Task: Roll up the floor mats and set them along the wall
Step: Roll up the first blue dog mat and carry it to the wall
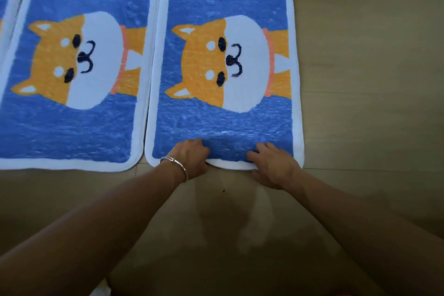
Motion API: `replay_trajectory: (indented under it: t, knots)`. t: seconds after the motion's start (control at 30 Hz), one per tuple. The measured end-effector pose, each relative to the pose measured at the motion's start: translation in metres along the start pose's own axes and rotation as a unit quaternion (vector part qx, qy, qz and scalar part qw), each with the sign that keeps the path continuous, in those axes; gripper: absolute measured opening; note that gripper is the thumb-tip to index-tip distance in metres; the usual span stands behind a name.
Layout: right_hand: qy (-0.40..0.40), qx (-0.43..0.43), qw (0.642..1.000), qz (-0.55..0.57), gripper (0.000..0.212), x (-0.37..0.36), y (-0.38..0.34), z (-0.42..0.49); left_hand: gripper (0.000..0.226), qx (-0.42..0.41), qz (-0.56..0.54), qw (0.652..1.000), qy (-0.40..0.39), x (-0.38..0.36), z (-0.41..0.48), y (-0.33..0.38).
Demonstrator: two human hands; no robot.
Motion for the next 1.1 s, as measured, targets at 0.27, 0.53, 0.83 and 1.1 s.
replay_trajectory:
  t: [0.27, 0.53, 0.83, 1.1]
  knots:
    - [-0.093, -0.042, 0.977, 0.185, 0.019, -0.019, 0.009, -0.013, 0.022, 0.03, -0.13, 0.986, -0.103, -0.021, -0.019, -0.01]
    - [0.031, 0.093, 0.994, -0.04, 0.031, -0.015, -0.018, -0.024, 0.033, 0.014, -0.002, 0.999, 0.049, -0.024, -0.04, 0.008]
    - [0.023, 0.092, 0.975, -0.202, 0.051, -0.029, -0.02, -0.031, 0.054, -0.095, 0.201, 0.969, 0.112, -0.054, -0.065, 0.033]
    - [0.008, 0.012, 0.995, -0.095, 0.055, -0.032, -0.028, -0.03, 0.047, -0.011, 0.201, 0.973, 0.111, -0.051, -0.057, 0.037]
Point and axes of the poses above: each hand's wrist, its own z-axis towards the middle knuckle, its own x-axis out of the back of the hand, y = z × x, the point moved 7 cm from there along z, towards the middle knuckle, and after that the axes turned 10 degrees about x, right-handed, at the moved point
